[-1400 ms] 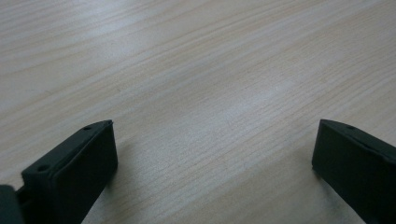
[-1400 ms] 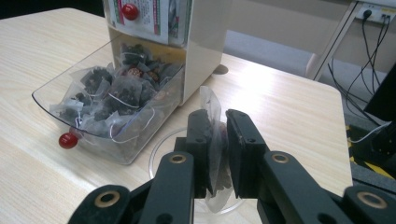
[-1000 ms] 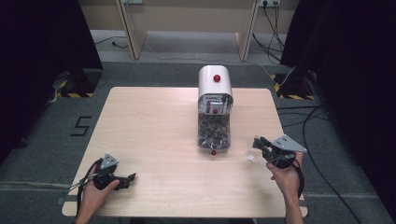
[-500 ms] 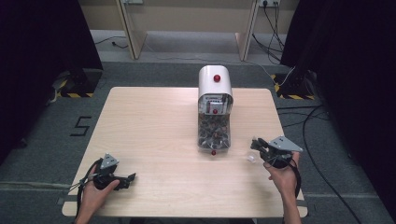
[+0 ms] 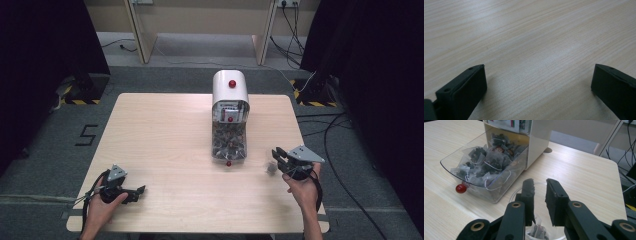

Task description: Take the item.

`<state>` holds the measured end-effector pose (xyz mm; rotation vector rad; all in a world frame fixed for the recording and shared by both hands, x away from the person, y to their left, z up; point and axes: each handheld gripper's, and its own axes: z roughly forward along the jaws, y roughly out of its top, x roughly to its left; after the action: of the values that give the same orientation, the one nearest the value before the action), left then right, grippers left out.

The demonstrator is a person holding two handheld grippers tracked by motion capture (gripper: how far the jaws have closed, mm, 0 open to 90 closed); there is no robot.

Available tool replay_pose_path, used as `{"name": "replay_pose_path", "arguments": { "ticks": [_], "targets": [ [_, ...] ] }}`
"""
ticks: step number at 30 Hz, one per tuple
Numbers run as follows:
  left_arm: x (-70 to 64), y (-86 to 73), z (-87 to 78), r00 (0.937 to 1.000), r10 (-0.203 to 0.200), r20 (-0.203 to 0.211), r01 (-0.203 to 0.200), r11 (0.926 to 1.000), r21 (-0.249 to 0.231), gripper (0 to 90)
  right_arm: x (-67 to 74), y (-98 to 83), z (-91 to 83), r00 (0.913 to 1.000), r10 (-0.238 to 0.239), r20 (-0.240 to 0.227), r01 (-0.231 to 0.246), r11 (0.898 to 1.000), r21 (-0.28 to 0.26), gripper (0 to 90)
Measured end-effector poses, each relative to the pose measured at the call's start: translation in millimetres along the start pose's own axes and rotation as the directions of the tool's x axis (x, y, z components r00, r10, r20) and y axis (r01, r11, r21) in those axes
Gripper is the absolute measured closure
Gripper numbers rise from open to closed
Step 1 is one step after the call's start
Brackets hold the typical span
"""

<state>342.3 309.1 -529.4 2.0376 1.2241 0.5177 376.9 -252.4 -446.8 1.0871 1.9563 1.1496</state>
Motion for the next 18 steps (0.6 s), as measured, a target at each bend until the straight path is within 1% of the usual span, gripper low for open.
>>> {"name": "replay_pose_path", "arguments": {
  "ticks": [8, 18],
  "targets": [
    [0.0, 0.0, 0.0, 1.0000, 0.000, 0.000, 0.000, 1.0000, 0.000, 0.0, 4.4, 3.4, -0.7, 0.9999, -0.009, -0.012, 0.009, 1.000, -0.011, 73.7],
    [0.0, 0.0, 0.0, 1.0000, 0.000, 0.000, 0.000, 1.0000, 0.000, 0.0, 15.3, 9.2, -0.9, 0.9988, -0.023, -0.044, 0.022, 0.999, -0.027, 69.4]
  ]
}}
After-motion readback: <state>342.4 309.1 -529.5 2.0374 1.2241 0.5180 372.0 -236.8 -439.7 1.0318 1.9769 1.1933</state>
